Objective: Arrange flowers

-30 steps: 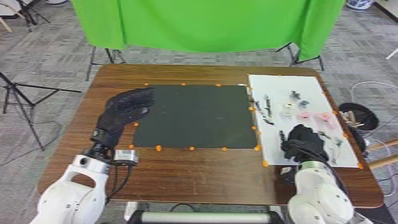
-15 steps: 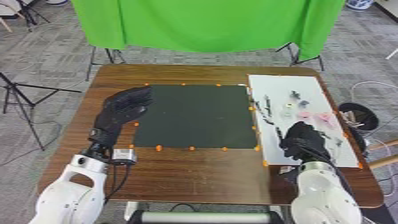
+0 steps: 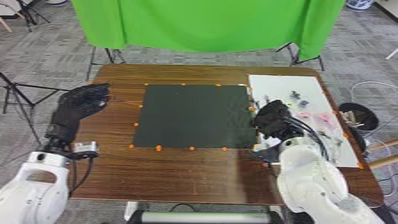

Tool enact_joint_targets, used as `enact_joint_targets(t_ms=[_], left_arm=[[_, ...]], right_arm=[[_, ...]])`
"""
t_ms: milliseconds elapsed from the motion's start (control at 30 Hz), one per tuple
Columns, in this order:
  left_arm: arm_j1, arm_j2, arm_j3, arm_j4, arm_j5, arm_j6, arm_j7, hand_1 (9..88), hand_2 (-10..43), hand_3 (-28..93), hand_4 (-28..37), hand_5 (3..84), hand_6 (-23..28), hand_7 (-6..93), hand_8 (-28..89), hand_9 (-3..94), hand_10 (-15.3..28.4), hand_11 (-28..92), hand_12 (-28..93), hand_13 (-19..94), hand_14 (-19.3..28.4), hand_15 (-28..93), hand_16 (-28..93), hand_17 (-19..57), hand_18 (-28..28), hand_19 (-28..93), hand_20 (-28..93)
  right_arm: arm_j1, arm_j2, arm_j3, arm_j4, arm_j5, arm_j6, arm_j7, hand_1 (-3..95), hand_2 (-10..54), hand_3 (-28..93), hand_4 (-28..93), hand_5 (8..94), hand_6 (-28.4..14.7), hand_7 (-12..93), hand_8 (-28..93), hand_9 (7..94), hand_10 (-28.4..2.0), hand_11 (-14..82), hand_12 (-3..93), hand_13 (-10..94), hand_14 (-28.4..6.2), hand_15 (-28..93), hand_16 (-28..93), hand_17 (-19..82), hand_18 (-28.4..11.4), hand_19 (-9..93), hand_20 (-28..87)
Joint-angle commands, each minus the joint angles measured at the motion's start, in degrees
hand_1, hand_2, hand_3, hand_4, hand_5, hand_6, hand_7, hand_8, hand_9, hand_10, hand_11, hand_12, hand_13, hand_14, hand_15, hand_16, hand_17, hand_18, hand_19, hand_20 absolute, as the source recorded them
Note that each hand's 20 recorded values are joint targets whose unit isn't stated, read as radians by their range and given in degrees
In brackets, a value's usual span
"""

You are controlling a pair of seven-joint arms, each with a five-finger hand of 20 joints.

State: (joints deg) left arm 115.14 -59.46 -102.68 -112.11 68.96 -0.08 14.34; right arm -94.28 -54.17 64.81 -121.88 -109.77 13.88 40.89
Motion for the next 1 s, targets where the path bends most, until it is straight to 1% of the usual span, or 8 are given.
enact_joint_targets(t_ms=[33, 100, 167, 400, 500, 567, 700, 1000], left_arm=[[2.71, 3.29, -1.20, 4.62, -3.96, 4.79, 0.52, 42.0, -9.5, 61, -13.8, 47.3, 1.1, 21.4, -8, 42.7, 11.5, 23, 15, 38, 15.9, 28, 0, 10.0, 14.0, 23, 24], [3.43, 3.27, -1.81, 5.02, -3.47, 4.76, 0.44, 41.9, -9.5, 62, -14.0, 47.4, 0.9, 21.7, -8, 42.8, 11.5, 23, 15, 38, 15.9, 28, 0, 10.1, 14.0, 23, 24], [3.94, 3.38, -1.86, 5.59, -4.11, 5.43, 0.65, 41.7, -9.5, 62, -13.9, 47.4, 0.9, 21.8, -9, 43.0, 11.6, 23, 15, 38, 15.8, 28, 0, 10.2, 14.0, 22, 24], [4.25, 4.57, -0.59, 7.66, -4.87, 8.49, 0.83, 41.4, -9.5, 63, -13.9, 48.1, 0.8, 22.2, -9, 43.2, 11.5, 23, 15, 39, 15.8, 29, 0, 10.5, 13.8, 22, 25], [4.83, 4.75, -0.04, 7.63, -5.50, 9.32, 1.17, 41.3, -9.5, 63, -13.9, 48.2, 0.7, 22.3, -9, 43.4, 11.5, 23, 15, 39, 15.8, 29, 0, 10.7, 13.8, 22, 25], [3.29, 5.24, 1.44, 8.44, -5.80, 9.48, 1.32, 41.3, -9.5, 63, -14.0, 48.3, 0.7, 22.3, -9, 43.5, 11.6, 23, 15, 39, 15.8, 29, 0, 10.7, 13.8, 21, 25], [1.68, 5.75, 3.61, 8.98, -5.80, 9.38, 1.60, 41.0, -9.5, 63, -13.9, 48.3, 0.7, 22.4, -9, 43.5, 11.6, 24, 15, 39, 15.8, 29, 0, 10.7, 13.7, 21, 25], [-2.73, 4.93, 8.50, 11.00, -6.47, 7.50, 2.01, 40.6, -9.5, 63, -14.1, 48.1, 0.8, 22.2, -9, 43.5, 11.6, 24, 15, 39, 15.9, 29, 0, 10.7, 13.7, 21, 25]], right_arm=[[13.52, -3.56, -9.60, 2.76, 4.45, 0.67, -2.53, 57.0, -9.5, 65, 18, 77.4, -3.5, 31, 17, 86.3, -11.1, 19.6, 58.6, 90, -2.7, 53, 34, 68, -6.6, 84, 43], [16.38, -4.75, -12.74, 4.37, 5.64, 1.17, -2.81, 56.9, -9.5, 65, 18, 77.4, -3.5, 31, 17, 86.3, -11.0, 19.6, 58.6, 90, -2.7, 53, 34, 68, -6.6, 84, 43], [18.85, -6.54, -15.22, 6.51, 6.07, 0.66, -3.19, 56.9, -9.5, 65, 18, 77.4, -3.5, 31, 17, 86.4, -11.0, 19.6, 58.4, 90, -2.7, 53, 34, 68, -6.6, 84, 43], [25.93, -10.12, -25.09, 11.93, 9.65, 1.63, -3.89, 57.0, -9.5, 65, 19, 77.3, -3.5, 31, 16, 86.5, -11.1, 19.7, 58.3, 90, -2.6, 53, 34, 68, -6.7, 85, 43], [28.15, -11.88, -27.92, 14.21, 11.41, 1.72, -4.69, 57.0, -9.5, 64, 19, 77.3, -3.6, 32, 16, 86.4, -11.1, 19.8, 58.3, 90, -2.6, 53, 34, 68, -6.6, 85, 43], [29.56, -12.55, -29.38, 15.35, 13.17, 2.36, -4.89, 56.9, -9.5, 65, 19, 77.3, -3.5, 32, 16, 86.4, -11.0, 19.9, 58.3, 90, -2.6, 53, 34, 68, -6.6, 84, 43], [31.26, -13.75, -32.35, 17.53, 15.06, 5.34, -5.03, 56.9, -9.5, 65, 19, 77.2, -3.6, 32, 16, 86.5, -11.0, 19.9, 58.2, 90, -2.7, 53, 34, 68, -6.6, 84, 43], [31.26, -15.52, -35.82, 20.54, 19.54, 14.76, -4.31, 56.9, -9.5, 64, 19, 76.9, -3.5, 33, 15, 86.5, -10.8, 20.0, 57.9, 90, -2.7, 53, 34, 68, -6.6, 84, 42]])
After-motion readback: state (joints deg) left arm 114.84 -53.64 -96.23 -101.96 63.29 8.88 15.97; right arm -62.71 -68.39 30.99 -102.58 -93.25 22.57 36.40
